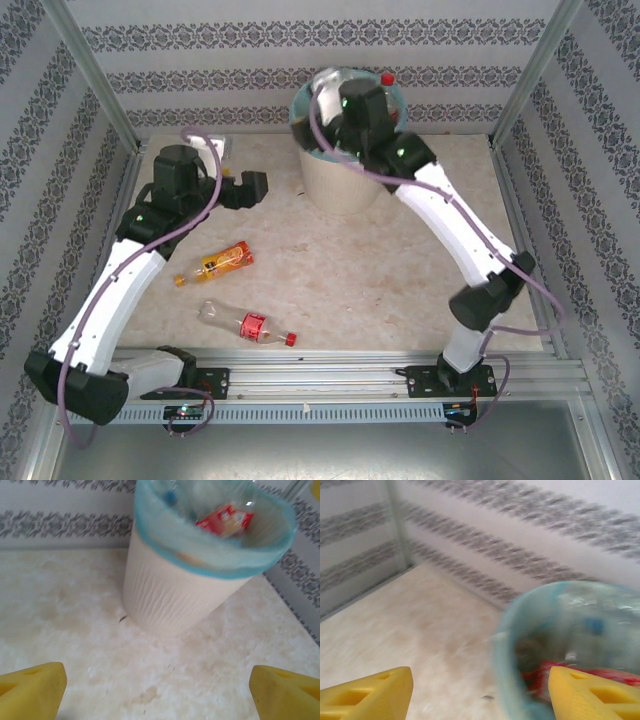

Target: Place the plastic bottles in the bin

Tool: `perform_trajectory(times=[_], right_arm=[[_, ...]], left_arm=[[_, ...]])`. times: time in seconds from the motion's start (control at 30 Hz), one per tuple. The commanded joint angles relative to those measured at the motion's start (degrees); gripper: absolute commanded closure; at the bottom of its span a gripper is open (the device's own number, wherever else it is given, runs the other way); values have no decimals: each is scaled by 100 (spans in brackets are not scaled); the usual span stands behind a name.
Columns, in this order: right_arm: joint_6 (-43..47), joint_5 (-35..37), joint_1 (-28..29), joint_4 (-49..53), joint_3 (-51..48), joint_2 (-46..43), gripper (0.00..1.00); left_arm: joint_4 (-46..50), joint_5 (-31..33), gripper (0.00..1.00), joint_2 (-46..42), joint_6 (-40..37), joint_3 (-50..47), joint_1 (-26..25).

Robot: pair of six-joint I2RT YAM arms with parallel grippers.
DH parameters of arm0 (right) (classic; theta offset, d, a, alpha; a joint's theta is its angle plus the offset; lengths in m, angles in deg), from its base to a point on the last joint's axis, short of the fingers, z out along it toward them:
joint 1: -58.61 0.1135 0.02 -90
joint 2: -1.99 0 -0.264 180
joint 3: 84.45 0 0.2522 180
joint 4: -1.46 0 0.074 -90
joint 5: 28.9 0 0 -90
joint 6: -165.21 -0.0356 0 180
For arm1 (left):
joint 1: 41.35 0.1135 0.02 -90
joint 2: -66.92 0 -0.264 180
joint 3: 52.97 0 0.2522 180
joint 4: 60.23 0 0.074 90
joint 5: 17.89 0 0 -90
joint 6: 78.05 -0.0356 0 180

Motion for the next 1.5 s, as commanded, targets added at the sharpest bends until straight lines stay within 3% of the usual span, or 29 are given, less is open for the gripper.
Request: perform_trajectory(times=[0.0,0.13,0.27,0.43,0.67,0.83,1.2,1.47], right_arm=[[399,-858,456,-839,-1428,-537,28],[242,-1405,970,-1575,-3157,-1066,27],[-613,-1607,1347,-2679,-4653,-1402,27],[-717,-931,2297,-2699,-5158,-1087,25],[-599,-254,3228,-1999,-4191,153,25],[-442,128,3530,-1306,-3350,1037,23],[-158,410,3569,-626,-2564,1993,21],[-54,427,3505,-64,-1825,2569,22]], left_arm=[[939,519,6,-414,232,-421,-72],[916,981,6,-930,410,-1156,-57],[762,1526,6,-1330,505,-1791,-57],[360,1962,5,-1900,667,-2548,-60],[136,2750,2,-2600,676,-3058,-61],[153,3235,0,-2905,489,-3114,-56],[53,4116,0,-2941,-165,-2964,-47],[-213,5170,0,-3087,-1016,-2778,-42]])
